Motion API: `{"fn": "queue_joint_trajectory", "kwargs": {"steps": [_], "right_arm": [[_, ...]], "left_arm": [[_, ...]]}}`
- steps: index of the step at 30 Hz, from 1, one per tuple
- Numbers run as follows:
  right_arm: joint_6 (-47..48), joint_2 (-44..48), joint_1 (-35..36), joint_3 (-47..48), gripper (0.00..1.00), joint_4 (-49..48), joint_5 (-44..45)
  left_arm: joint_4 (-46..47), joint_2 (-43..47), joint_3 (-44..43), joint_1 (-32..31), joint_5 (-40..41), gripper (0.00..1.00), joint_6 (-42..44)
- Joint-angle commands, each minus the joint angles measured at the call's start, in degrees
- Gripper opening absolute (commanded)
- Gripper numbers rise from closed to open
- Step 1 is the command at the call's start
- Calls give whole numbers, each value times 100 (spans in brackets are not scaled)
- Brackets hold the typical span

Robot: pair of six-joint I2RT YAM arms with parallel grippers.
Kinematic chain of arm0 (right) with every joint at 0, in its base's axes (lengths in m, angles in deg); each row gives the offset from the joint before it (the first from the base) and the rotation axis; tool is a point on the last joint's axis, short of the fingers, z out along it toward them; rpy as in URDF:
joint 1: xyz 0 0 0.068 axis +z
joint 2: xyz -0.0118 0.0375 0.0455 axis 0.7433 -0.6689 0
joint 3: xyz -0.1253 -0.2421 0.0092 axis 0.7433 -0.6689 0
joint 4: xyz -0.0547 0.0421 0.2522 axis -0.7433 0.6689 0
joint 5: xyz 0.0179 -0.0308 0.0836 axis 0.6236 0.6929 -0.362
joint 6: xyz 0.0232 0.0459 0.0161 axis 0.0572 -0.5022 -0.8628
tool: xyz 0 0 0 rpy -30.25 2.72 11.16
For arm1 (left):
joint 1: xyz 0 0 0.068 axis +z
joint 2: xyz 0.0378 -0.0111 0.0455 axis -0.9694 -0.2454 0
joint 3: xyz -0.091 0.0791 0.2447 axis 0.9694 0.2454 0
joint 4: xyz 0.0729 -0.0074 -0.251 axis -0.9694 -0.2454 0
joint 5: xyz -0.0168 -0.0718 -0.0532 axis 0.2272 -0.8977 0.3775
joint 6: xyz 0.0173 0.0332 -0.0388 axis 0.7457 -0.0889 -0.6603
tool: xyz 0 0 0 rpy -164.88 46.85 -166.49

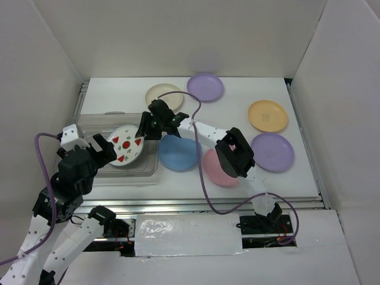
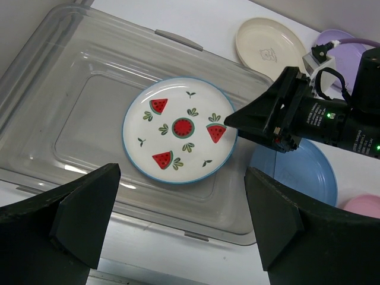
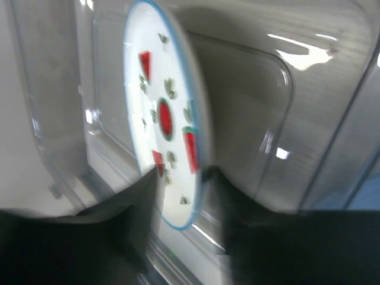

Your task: Place the plates into the plastic bin on the countertop

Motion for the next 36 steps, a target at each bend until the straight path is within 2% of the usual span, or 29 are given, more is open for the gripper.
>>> {"fn": "queue_joint_trajectory", "kwargs": {"steps": [1,3,4,11,13,17,21,23,26,32,36], "right_arm": [[-164,394,136,105,63,-664,159],[-120,526,171,69,91,-629,352],[-42,657,224,95,100,-620,405],[451,1659,242,140,100,-138,897],[714,2308,93,-193,100,213,1467],[1171,3783,-425,-2008,100,338,2163],[1645,4446,-1093,-3111,99,724,2323],[1961,4333,-1515,-3420,98,891,1474],[2191,3833,-1823,-3438,96,980,1233],[2262,2892,-1982,-3473,91,663,951],[2175,2330,-1964,-3438,84,540,898]], "left_arm": [[232,6,1,30,-11,99,131],[249,5,-16,30,-37,99,131],[249,-3,-8,30,-37,99,140],[240,49,10,30,-55,99,140],[232,76,1,30,-63,99,140],[258,58,1,30,-72,99,148],[267,-38,1,21,-99,99,175],[249,-100,-25,30,-99,99,157],[214,-144,-34,30,-99,99,157],[223,-118,-16,30,-107,99,157],[232,-153,1,30,-134,99,166]]}}
